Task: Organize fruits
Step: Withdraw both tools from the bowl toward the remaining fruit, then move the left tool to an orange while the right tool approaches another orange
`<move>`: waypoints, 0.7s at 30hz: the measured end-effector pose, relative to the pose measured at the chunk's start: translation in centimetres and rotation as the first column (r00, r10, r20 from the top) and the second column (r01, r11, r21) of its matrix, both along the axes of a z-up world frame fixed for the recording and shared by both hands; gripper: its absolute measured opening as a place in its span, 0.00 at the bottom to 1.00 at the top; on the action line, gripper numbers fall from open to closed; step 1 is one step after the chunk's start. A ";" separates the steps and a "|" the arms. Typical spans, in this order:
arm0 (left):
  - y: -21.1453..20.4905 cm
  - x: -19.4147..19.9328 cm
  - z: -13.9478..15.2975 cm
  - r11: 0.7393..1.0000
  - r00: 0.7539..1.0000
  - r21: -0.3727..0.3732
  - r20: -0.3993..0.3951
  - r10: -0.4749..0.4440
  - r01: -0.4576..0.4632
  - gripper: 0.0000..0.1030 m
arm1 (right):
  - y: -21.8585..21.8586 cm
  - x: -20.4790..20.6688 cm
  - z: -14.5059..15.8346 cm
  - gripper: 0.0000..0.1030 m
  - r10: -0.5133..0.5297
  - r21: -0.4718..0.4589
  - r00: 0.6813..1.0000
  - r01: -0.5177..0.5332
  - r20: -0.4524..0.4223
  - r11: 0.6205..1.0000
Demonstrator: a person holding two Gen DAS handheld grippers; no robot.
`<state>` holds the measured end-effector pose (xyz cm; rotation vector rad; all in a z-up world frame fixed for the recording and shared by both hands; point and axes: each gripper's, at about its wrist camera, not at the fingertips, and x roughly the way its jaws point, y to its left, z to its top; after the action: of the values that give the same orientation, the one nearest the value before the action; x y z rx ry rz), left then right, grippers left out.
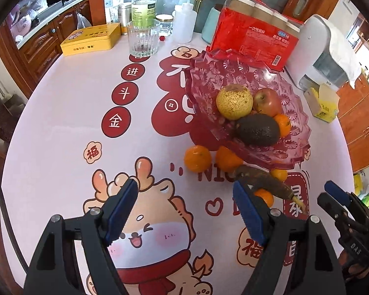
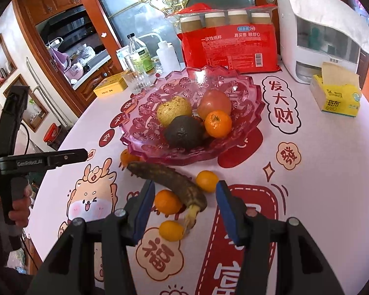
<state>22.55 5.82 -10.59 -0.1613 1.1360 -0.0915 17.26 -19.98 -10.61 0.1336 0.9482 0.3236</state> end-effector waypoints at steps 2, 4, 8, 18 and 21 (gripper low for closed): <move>0.2 0.1 0.0 1.000 1.000 0.002 0.003 -0.003 0.003 0.76 | 0.1 -0.9 0.0 0.50 -0.002 -0.002 1.000 0.002 0.021 1.000; 0.3 0.3 -0.1 1.000 1.000 0.012 0.003 -0.014 0.014 0.76 | 0.2 -1.5 0.0 0.50 0.001 -0.003 0.999 -0.001 0.036 1.000; 0.2 1.2 -0.8 0.999 0.999 0.027 -0.020 -0.039 0.040 0.76 | 0.4 -2.8 -0.3 0.50 -0.001 -0.018 0.998 0.003 0.068 1.000; -0.2 3.6 -4.2 0.999 0.996 -0.009 -0.078 -0.048 0.048 0.76 | 1.5 -4.2 -2.1 0.50 0.021 -0.087 0.996 -0.014 0.081 0.996; -0.4 4.3 -5.3 0.999 0.995 -0.022 -0.093 -0.045 0.043 0.76 | 2.0 -4.5 -2.9 0.50 0.049 -0.092 0.997 -0.043 0.066 0.995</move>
<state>26.85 5.46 -15.89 -0.1604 1.2327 -0.1355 12.74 -17.95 -13.47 0.0176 0.8978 0.3248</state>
